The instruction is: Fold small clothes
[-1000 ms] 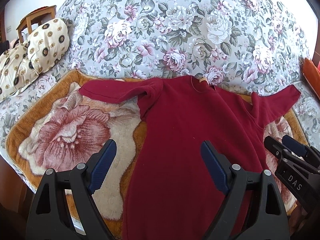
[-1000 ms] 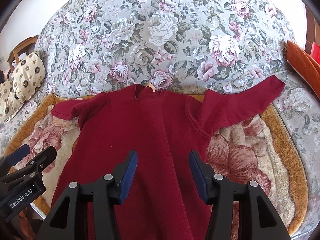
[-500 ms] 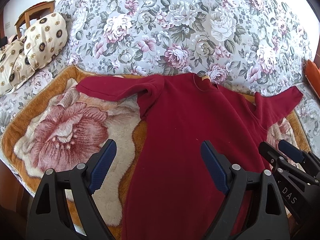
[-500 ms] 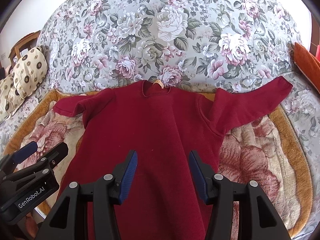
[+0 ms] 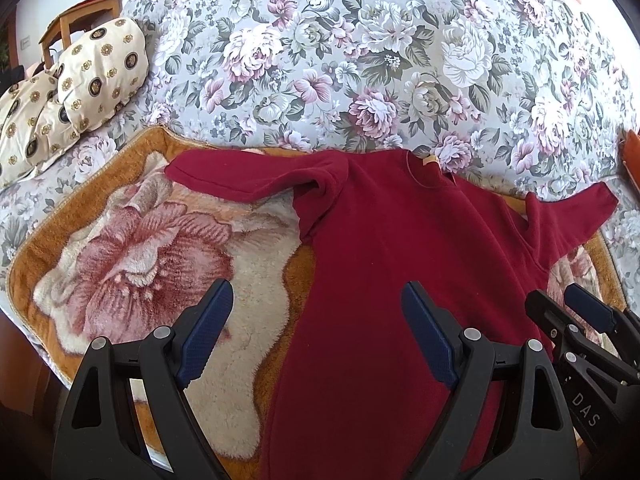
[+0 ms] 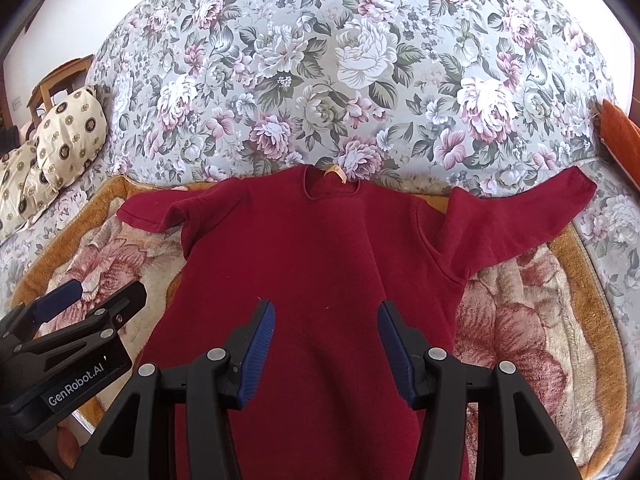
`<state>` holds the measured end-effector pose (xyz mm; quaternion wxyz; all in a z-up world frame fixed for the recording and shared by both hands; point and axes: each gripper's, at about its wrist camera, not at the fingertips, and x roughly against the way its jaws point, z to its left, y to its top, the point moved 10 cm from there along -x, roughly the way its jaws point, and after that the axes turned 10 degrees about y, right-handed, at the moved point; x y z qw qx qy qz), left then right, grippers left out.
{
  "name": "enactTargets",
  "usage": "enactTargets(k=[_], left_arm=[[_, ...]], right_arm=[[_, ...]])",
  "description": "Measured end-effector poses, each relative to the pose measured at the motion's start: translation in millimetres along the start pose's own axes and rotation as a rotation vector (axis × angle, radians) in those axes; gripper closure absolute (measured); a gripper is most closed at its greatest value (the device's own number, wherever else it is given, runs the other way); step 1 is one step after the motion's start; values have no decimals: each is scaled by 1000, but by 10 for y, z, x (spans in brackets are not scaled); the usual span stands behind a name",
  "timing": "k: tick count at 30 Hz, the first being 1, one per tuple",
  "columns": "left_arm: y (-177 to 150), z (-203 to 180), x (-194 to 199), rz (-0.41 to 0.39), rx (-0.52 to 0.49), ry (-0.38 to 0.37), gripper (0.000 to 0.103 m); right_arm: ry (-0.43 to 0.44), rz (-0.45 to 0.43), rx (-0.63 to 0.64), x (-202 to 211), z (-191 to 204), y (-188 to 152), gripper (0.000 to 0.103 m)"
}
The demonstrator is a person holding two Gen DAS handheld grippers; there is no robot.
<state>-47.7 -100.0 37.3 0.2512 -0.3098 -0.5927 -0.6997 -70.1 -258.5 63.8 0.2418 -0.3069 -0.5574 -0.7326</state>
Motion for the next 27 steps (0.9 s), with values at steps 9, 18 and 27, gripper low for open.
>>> enactTargets(k=[9, 18, 27], left_arm=[[62, 53, -198, 16, 4, 6, 17], [176, 362, -608, 90, 71, -37, 17], [594, 1446, -1439, 157, 383, -56, 17]], right_arm=[[14, 25, -23, -220, -11, -12, 52], [49, 62, 14, -612, 194, 89, 52], [94, 112, 33, -1181, 392, 233, 52]])
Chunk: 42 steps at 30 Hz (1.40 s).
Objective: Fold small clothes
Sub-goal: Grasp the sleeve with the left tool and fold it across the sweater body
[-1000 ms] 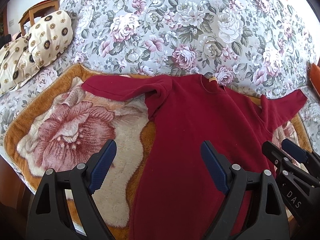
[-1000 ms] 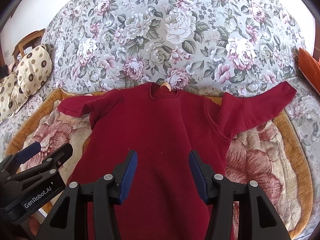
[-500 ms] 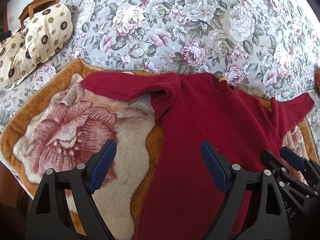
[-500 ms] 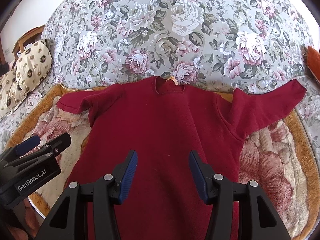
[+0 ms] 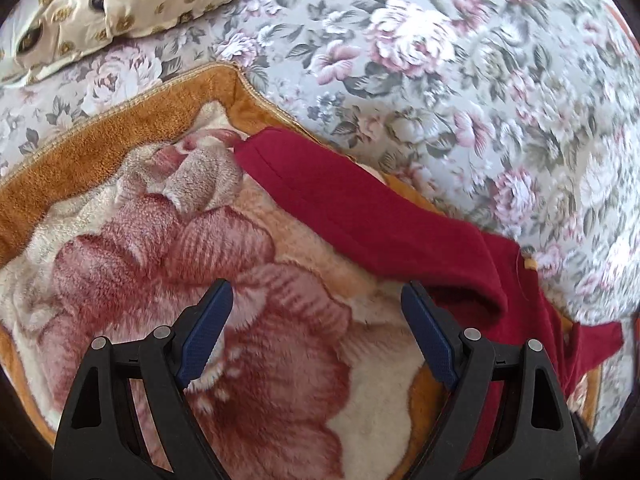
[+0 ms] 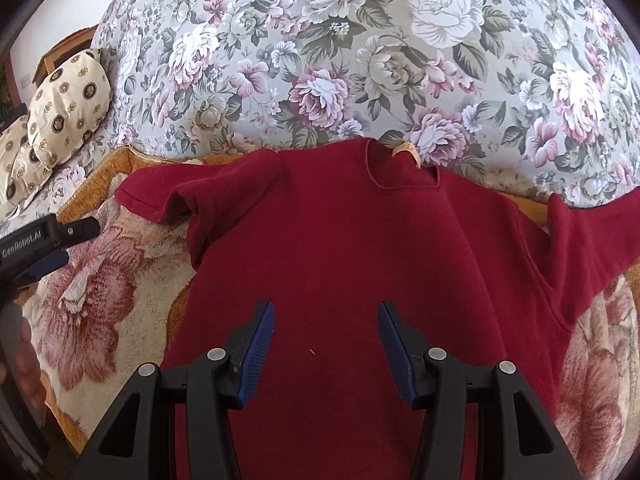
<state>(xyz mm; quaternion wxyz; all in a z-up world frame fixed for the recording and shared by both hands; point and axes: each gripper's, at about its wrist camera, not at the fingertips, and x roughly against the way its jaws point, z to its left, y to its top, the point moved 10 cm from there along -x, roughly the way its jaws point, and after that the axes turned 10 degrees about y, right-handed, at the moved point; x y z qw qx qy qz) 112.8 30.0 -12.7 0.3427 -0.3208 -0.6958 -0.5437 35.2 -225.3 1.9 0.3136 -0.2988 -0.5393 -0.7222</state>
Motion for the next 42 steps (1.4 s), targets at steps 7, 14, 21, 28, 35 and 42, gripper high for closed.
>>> enactTargets(k=[7, 14, 21, 28, 35, 42], left_arm=[[451, 210, -637, 74, 213, -66, 17], [650, 98, -1054, 75, 224, -54, 17], [737, 36, -1160, 87, 220, -104, 93], [1211, 389, -535, -56, 207, -71, 94], [1373, 740, -59, -147, 175, 29, 94], [1093, -408, 604, -188, -20, -155, 94]], right_arm=[[24, 36, 28, -241, 106, 25, 52], [52, 33, 21, -312, 137, 20, 52], [56, 31, -6, -289, 77, -9, 52], [50, 1, -28, -114, -3, 36, 52], [63, 14, -40, -65, -38, 39, 52], [4, -36, -65, 310, -484, 167, 52]])
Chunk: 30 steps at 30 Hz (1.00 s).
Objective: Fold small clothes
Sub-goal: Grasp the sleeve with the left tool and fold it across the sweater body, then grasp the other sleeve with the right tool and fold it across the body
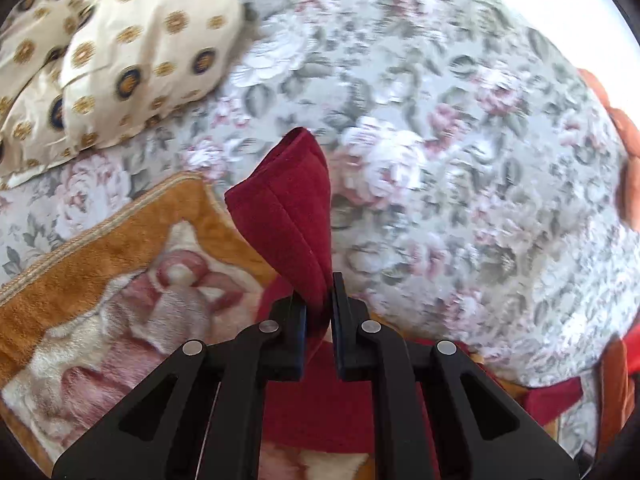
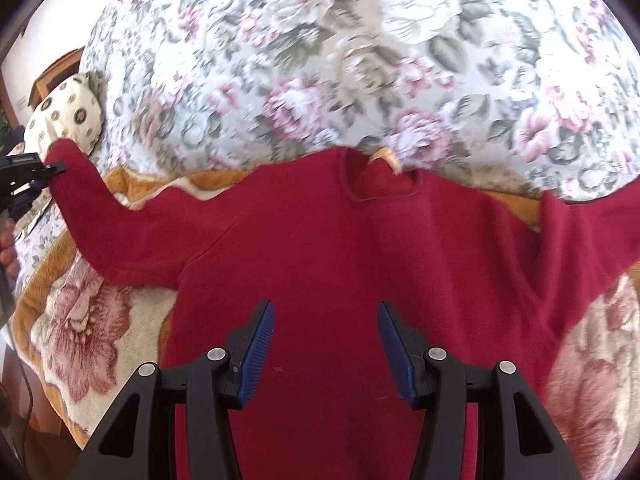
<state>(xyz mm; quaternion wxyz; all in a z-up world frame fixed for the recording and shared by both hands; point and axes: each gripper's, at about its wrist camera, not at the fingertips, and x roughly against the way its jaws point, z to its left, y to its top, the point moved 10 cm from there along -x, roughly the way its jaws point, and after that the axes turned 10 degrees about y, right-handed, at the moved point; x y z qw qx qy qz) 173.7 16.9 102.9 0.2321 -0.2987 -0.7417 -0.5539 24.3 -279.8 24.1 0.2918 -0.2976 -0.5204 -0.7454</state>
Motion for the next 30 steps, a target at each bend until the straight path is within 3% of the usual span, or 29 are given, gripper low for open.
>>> enactTargets(k=[4, 7, 10, 15, 20, 23, 25, 27, 28, 30], left_arm=[[-383, -1119, 194, 20, -135, -151, 94], [-819, -1864, 158, 85, -203, -245, 94], [-1318, -2421, -37, 140, -262, -274, 94], [-2212, -2944, -501, 284, -307, -317, 94], [-2793, -3113, -577, 361, -408, -315, 91], [-2758, -3077, -328, 383, -452, -366, 65], [-2592, -2944, -110, 355, -428, -405, 33], [-2382, -2718, 80, 295, -388, -417, 23], [-2295, -2578, 130, 265, -377, -399, 23], [-2151, -2249, 115, 216, -374, -312, 23]], right_arm=[[-70, -47, -43, 304, -447, 75, 52], [-85, -73, -109, 471, -797, 86, 52], [-103, -82, -151, 549, -1059, 54, 52], [-135, -80, -194, 615, -1425, -15, 52], [-123, -116, -297, 675, -1672, -48, 52], [-79, -132, -349, 663, -1693, -42, 52], [-54, -128, -349, 621, -1646, -17, 51], [-28, -114, -324, 542, -1548, 26, 52], [-15, -108, -315, 493, -1511, 51, 52], [-9, -77, -308, 369, -1478, 72, 52]])
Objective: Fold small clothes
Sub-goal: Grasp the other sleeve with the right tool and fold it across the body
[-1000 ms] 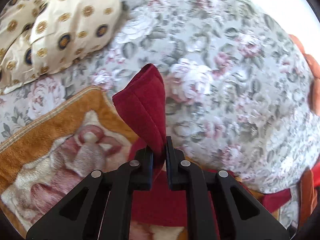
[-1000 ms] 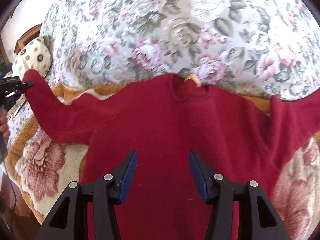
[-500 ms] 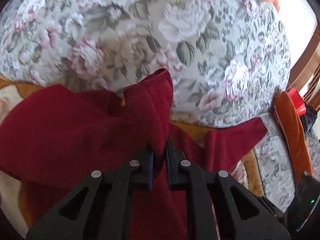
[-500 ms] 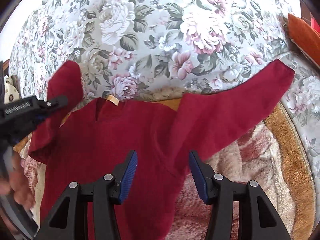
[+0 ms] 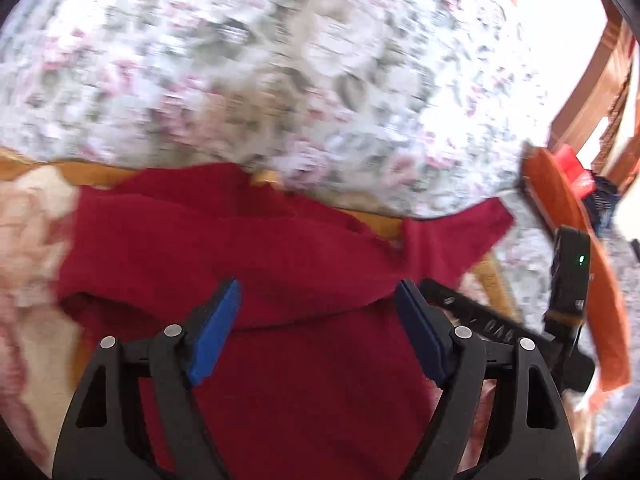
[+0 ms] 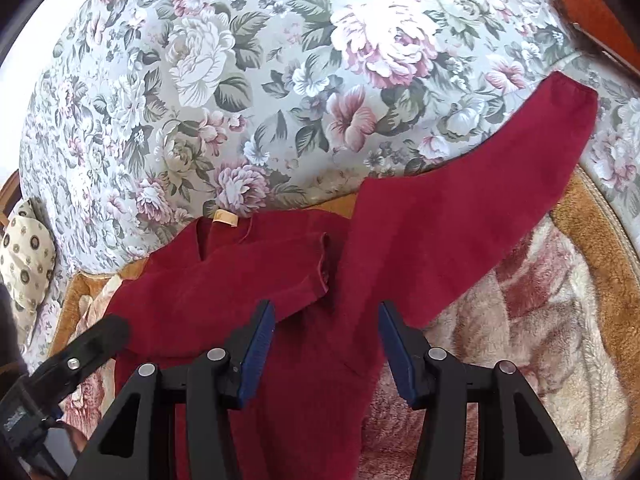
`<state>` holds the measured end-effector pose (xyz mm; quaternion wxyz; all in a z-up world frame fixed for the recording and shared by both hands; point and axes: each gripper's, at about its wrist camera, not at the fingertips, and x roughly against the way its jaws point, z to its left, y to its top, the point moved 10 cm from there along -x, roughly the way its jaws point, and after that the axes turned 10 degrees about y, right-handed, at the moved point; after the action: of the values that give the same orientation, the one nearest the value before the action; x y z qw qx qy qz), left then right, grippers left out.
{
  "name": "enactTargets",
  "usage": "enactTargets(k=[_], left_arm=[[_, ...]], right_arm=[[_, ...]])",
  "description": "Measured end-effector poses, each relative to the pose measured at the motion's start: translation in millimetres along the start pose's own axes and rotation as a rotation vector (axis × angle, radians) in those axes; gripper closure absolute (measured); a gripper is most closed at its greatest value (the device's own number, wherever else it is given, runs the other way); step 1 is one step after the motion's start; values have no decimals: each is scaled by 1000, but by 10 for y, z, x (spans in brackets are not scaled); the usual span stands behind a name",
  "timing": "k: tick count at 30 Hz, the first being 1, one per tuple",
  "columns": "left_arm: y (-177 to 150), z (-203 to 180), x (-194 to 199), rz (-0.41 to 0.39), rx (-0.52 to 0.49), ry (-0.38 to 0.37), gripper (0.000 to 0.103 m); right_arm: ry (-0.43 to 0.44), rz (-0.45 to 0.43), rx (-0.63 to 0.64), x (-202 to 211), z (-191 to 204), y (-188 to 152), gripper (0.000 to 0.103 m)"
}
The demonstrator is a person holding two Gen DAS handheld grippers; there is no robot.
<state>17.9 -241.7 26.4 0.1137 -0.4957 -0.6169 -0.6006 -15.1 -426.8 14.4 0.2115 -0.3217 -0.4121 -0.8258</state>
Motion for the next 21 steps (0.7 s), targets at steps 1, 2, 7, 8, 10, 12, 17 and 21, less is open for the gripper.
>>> enactTargets(k=[1, 2, 7, 8, 10, 12, 17, 21], left_arm=[[3, 191, 23, -17, 11, 51, 23], [0, 399, 23, -27, 29, 108, 23], [-140, 1223, -122, 7, 207, 202, 23], [-180, 1317, -167, 16, 227, 203, 23], [-244, 1413, -259, 32, 228, 233, 23], [-288, 1477, -331, 39, 215, 267, 23], [-259, 1700, -351, 37, 244, 317, 23], [-256, 1715, -325, 31, 243, 316, 23]], right_arm=[[-14, 18, 5, -67, -2, -1, 52], [-44, 32, 15, -141, -20, 8, 52], [-152, 50, 47, -456, -155, 167, 52], [-175, 64, 58, -533, -188, 182, 52], [-209, 102, 93, -696, -217, 178, 52], [-214, 51, 153, -671, -145, 240, 78], [-199, -76, 249, -408, 23, 443, 102], [-160, -21, 164, -567, -142, 389, 103]])
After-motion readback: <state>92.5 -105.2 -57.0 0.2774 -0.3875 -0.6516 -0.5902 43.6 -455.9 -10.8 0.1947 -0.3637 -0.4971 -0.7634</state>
